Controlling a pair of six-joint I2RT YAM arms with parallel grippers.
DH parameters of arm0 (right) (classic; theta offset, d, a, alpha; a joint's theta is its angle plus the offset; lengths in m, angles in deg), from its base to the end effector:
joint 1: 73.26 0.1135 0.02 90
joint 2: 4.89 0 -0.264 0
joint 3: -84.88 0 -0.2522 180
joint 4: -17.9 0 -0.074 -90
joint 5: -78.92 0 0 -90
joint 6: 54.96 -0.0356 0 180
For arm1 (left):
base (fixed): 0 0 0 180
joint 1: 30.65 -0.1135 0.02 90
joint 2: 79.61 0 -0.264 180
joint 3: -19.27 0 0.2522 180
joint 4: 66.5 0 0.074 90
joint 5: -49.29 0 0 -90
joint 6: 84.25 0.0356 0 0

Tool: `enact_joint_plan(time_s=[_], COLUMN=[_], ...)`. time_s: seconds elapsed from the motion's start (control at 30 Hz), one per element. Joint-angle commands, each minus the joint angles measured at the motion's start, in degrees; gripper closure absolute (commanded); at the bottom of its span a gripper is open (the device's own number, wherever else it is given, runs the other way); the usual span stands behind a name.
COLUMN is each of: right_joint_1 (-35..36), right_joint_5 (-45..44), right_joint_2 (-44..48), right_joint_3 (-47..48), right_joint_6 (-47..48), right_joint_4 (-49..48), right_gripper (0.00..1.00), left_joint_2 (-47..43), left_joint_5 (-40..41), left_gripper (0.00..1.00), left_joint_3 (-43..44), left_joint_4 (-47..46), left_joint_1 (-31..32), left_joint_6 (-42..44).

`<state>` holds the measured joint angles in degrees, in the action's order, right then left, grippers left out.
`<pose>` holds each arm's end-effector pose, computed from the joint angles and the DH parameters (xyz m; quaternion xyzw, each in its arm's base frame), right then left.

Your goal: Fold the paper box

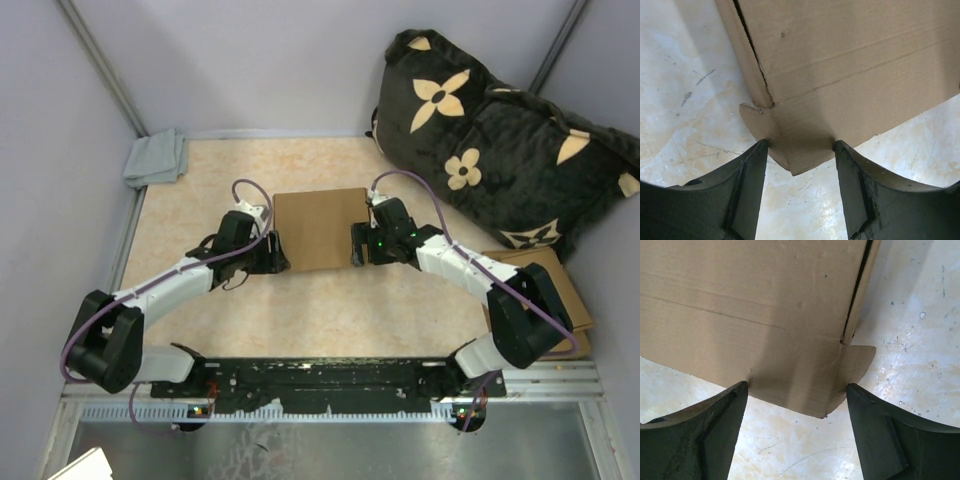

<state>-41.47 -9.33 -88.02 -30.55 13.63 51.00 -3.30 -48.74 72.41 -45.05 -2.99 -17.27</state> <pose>0.2506 0.1566 0.2094 -0.0904 0.9401 0.1599 0.2871 0.2343 -0.1284 0.1940 0.0642 0.9185 -0.2231 0.3201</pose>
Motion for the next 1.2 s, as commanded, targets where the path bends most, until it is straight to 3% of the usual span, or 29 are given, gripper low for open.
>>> enact_joint_plan(time_s=[0.0, 0.4, 0.87, 1.17], right_joint_1=[0.6, 0.6, 0.6, 0.6], right_joint_5=[2.5, 4.0, -0.4, 2.9], right_joint_2=[1.7, 3.2, 1.5, 2.6], right_joint_3=[3.0, 5.1, 5.7, 6.1], right_joint_6=[1.1, 0.6, 1.3, 0.9], right_joint_4=[-0.7, 2.7, 4.6, 4.7], right_gripper=[0.21, 0.27, 0.27, 0.28], left_joint_2=[-0.2, -1.7, 1.0, 1.5], left_joint_5=[-4.7, -8.3, -5.5, -11.1], left_gripper=[0.38, 0.41, 0.41, 0.43], left_joint_3=[1.7, 4.6, 5.9, 6.3], left_joint_4=[-1.6, 1.6, 5.7, 5.0], left_joint_1=[0.4, 0.3, 0.3, 0.3], left_joint_6=[0.0, -0.8, 0.3, -1.3])
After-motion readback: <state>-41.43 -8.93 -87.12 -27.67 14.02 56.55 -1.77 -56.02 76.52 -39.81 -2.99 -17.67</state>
